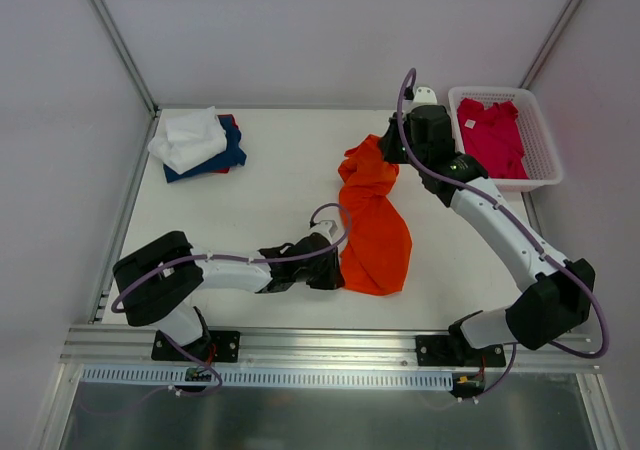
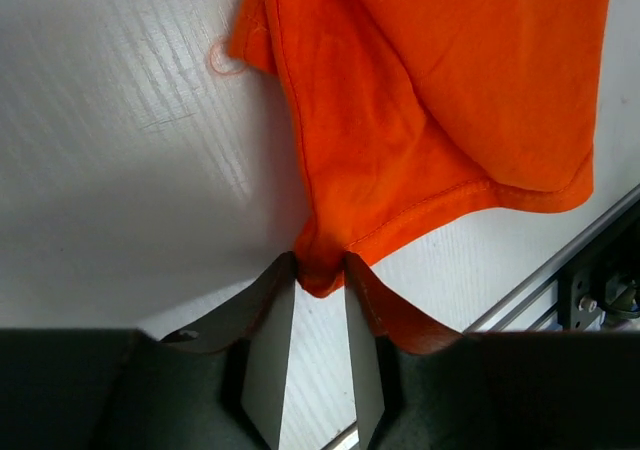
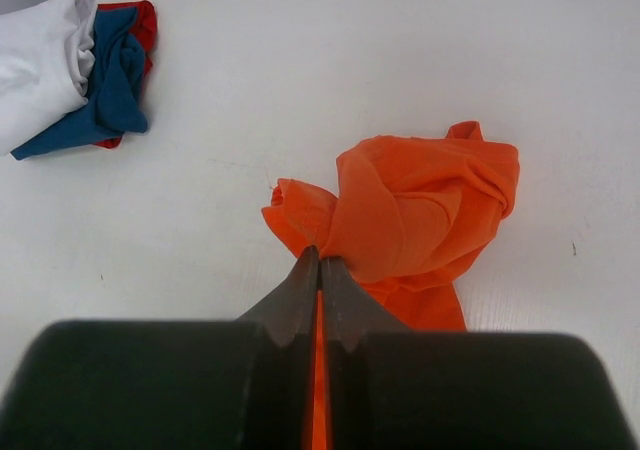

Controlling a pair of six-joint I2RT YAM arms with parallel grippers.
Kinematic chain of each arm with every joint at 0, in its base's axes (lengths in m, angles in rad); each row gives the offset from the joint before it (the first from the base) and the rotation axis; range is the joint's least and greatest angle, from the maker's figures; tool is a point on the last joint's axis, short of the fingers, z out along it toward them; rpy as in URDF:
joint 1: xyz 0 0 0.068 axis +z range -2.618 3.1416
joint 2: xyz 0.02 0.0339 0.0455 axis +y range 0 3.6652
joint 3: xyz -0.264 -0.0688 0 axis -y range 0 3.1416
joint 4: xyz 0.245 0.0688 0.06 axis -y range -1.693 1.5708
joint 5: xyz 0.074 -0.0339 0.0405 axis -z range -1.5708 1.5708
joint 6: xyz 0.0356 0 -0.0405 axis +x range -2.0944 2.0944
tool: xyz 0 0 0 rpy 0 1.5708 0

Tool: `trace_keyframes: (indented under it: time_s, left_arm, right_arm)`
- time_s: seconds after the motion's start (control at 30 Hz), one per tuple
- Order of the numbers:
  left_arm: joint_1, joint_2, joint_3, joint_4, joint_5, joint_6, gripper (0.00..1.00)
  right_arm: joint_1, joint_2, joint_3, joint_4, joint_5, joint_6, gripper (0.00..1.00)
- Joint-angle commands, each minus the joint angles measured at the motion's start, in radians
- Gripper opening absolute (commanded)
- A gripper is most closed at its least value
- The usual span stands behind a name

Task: Fold and stack the t-shirts
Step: Flatten the tshirt out

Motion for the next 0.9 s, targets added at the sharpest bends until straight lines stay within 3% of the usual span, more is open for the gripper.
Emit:
trace_keyframes:
  time_s: [0.0, 0.07, 0.13, 0.33, 0.6, 0.87]
  left_arm:
    - [-0.009, 0.012, 0.04, 0.038, 0.02, -0.006, 0.21]
    - [-0.009, 0.013, 0.042, 0.037, 0.018, -0.002, 0.14]
    - [-0.009, 0.009, 0.043, 0.034, 0.012, -0.004, 0.0]
    - [-0.009, -0.034, 0.06, -0.058, -0.04, 0.027, 0.0]
    - [0.02, -0.285, 0.141, -0.378, -0.32, 0.168, 0.0]
    - [0.262, -0.649, 0.136, -0.515, -0.348, 0.261, 0.0]
  right_arm:
    - [-0.009, -0.052, 0.02, 0.01, -0.004, -0.016, 0.0]
    - [-0.01, -0.052, 0.016, 0.01, -0.002, -0.017, 0.0]
    - [-0.012, -0.053, 0.016, 0.009, -0.005, -0.017, 0.0]
    - [-0.015, -0.069, 0.023, -0.007, 0.019, -0.043, 0.0]
    - [-0.058, -0.173, 0.045, -0.045, 0.09, -0.109, 0.0]
    - [-0.162, -0.308, 0.077, -0.088, 0.11, -0.144, 0.0]
